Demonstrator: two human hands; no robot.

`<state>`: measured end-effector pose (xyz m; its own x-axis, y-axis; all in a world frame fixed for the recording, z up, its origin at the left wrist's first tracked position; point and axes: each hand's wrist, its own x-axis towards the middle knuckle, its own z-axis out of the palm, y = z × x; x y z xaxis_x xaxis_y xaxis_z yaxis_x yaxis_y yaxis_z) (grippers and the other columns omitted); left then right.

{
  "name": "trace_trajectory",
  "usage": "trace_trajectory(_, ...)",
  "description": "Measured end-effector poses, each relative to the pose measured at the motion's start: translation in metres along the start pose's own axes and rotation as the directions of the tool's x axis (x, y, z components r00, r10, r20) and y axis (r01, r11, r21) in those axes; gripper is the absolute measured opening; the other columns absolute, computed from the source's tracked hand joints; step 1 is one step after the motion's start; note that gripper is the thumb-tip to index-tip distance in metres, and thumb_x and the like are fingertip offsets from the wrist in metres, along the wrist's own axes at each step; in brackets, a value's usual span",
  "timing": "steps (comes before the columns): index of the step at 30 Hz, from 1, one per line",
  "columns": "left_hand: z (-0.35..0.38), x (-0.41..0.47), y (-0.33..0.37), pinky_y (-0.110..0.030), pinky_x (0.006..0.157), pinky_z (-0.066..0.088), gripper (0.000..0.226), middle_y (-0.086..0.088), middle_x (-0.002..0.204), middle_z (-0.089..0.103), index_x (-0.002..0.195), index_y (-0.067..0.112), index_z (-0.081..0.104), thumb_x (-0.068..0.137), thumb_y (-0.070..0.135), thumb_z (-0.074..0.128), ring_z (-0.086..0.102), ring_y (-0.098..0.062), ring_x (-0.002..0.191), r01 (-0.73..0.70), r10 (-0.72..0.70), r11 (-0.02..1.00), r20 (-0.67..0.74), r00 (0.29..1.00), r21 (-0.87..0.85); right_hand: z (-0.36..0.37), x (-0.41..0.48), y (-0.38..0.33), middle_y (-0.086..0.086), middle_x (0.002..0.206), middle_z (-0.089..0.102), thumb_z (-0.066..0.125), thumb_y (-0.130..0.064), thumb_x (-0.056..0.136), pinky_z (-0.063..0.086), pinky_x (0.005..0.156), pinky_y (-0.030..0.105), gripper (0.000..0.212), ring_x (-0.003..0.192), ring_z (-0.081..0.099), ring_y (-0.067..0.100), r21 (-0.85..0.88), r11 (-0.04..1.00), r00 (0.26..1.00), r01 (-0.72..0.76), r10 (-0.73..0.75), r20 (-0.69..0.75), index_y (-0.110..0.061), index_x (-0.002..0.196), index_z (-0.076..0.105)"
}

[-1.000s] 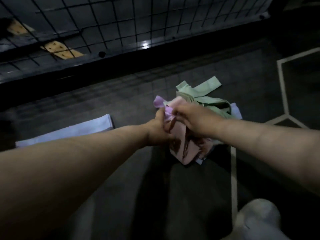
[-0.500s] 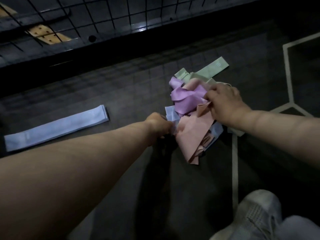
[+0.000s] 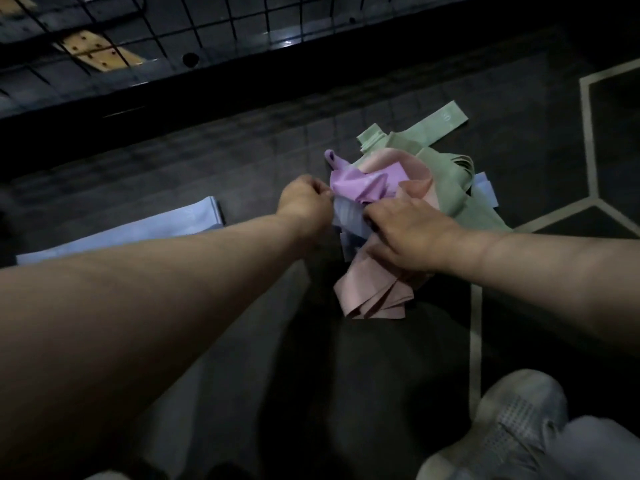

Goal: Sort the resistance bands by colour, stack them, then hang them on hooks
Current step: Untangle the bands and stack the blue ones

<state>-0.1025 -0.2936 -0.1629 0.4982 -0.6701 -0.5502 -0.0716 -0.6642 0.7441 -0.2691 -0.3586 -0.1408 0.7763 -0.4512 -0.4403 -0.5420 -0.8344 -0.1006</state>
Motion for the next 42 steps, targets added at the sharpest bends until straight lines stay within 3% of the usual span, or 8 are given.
trace_trajectory(10, -0.041, -0.008, 0.019, -0.026, 0.051, 0.052, 0.011, -0.003, 0.079, 0.062, 0.09, 0.016, 0.061, 0.098, 0.012, 0.057, 0.059, -0.013, 0.064, -0.099, 0.163, 0.939, 0.172, 0.972, -0.328, -0.014, 0.024, -0.003, 0.001, 0.119, 0.052, 0.066, -0.06, 0.076, 0.048, 0.091, 0.039, 0.061, 0.11, 0.054, 0.022, 0.439, 0.894, 0.985, -0.094, 0.147, -0.089, -0.028, 0.126, 0.049)
trace_trajectory(13, -0.057, -0.009, 0.024, -0.023, 0.05, 0.047, 0.012, -0.001, 0.077, 0.061, 0.092, 0.017, 0.062, 0.099, 0.011, 0.056, 0.056, -0.01, 0.06, -0.142, 0.239, 0.919, 0.235, 0.942, -0.368, -0.032, 0.029, -0.011, -0.008, 0.119, 0.052, 0.075, -0.045, 0.081, 0.044, 0.086, 0.013, 0.066, 0.103, 0.053, 0.005, 0.598, 0.801, 0.993, -0.016, 0.081, -0.082, -0.025, 0.137, 0.046)
trace_trajectory(16, -0.076, -0.004, 0.029, -0.021, 0.051, 0.047, 0.012, -0.003, 0.082, 0.061, 0.093, 0.016, 0.061, 0.099, 0.009, 0.054, 0.056, -0.011, 0.063, -0.143, 0.234, 0.894, 0.17, 0.957, -0.425, -0.044, 0.034, -0.01, -0.009, 0.096, 0.064, 0.075, -0.051, 0.078, 0.052, 0.069, 0.022, 0.048, 0.084, 0.062, 0.002, 0.637, 0.769, 0.999, -0.04, 0.04, 0.014, -0.022, 0.113, 0.059)
trace_trajectory(21, -0.116, 0.012, 0.018, -0.022, 0.054, 0.046, 0.016, 0.002, 0.084, 0.063, 0.09, 0.022, 0.061, 0.1, 0.011, 0.054, 0.059, -0.008, 0.067, -0.133, 0.156, 0.887, 0.017, 0.988, -0.443, -0.054, 0.037, -0.008, 0.007, 0.11, 0.067, 0.073, -0.077, 0.053, 0.061, 0.064, 0.052, 0.081, 0.086, 0.07, 0.024, 0.625, 0.748, 0.963, -0.224, 0.07, 0.261, -0.023, 0.114, 0.063)
trace_trajectory(25, -0.153, 0.021, 0.001, -0.025, 0.054, 0.046, 0.024, 0.001, 0.086, 0.059, 0.09, 0.025, 0.058, 0.101, 0.006, 0.049, 0.057, -0.012, 0.068, -0.099, 0.047, 0.897, -0.13, 0.99, -0.431, -0.067, 0.038, -0.013, -0.004, 0.113, 0.06, 0.075, -0.054, 0.074, 0.057, 0.059, 0.026, 0.048, 0.09, 0.065, 0.017, 0.557, 0.789, 0.928, -0.258, 0.043, 0.37, -0.022, 0.109, 0.065)
trace_trajectory(27, -0.175, 0.023, -0.013, -0.027, 0.056, 0.045, 0.028, 0.001, 0.085, 0.058, 0.089, 0.025, 0.056, 0.1, 0.002, 0.046, 0.056, -0.013, 0.067, -0.05, -0.024, 0.9, -0.164, 0.986, -0.433, -0.067, 0.04, -0.014, -0.001, 0.117, 0.064, 0.074, -0.05, 0.08, 0.061, 0.065, 0.036, 0.04, 0.093, 0.068, 0.021, 0.557, 0.791, 0.937, -0.254, 0.058, 0.344, -0.021, 0.108, 0.067)
trace_trajectory(35, -0.236, -0.006, -0.085, -0.021, 0.044, 0.05, 0.029, -0.006, 0.088, 0.057, 0.089, 0.021, 0.061, 0.101, 0.001, 0.042, 0.054, -0.018, 0.068, 0.099, -0.201, 0.898, -0.2, 0.959, -0.428, -0.056, 0.074, -0.065, 0.006, 0.074, 0.061, 0.068, -0.02, 0.092, 0.049, 0.045, 0.018, 0.02, 0.051, 0.056, 0.006, 0.904, 0.214, 0.918, -0.371, 0.227, 0.324, -0.005, 0.105, 0.064)
trace_trajectory(42, -0.279, -0.054, -0.158, -0.018, 0.053, 0.055, 0.004, -0.008, 0.092, 0.066, 0.097, 0.013, 0.064, 0.094, 0.011, 0.064, 0.067, -0.01, 0.063, 0.123, -0.327, 0.794, -0.247, 0.912, -0.596, -0.043, 0.111, -0.132, 0.016, 0.074, 0.062, 0.071, -0.013, 0.089, 0.047, 0.048, 0.025, 0.022, 0.056, 0.056, 0.017, 0.887, 0.229, 0.908, -0.401, 0.226, 0.352, -0.005, 0.107, 0.062)
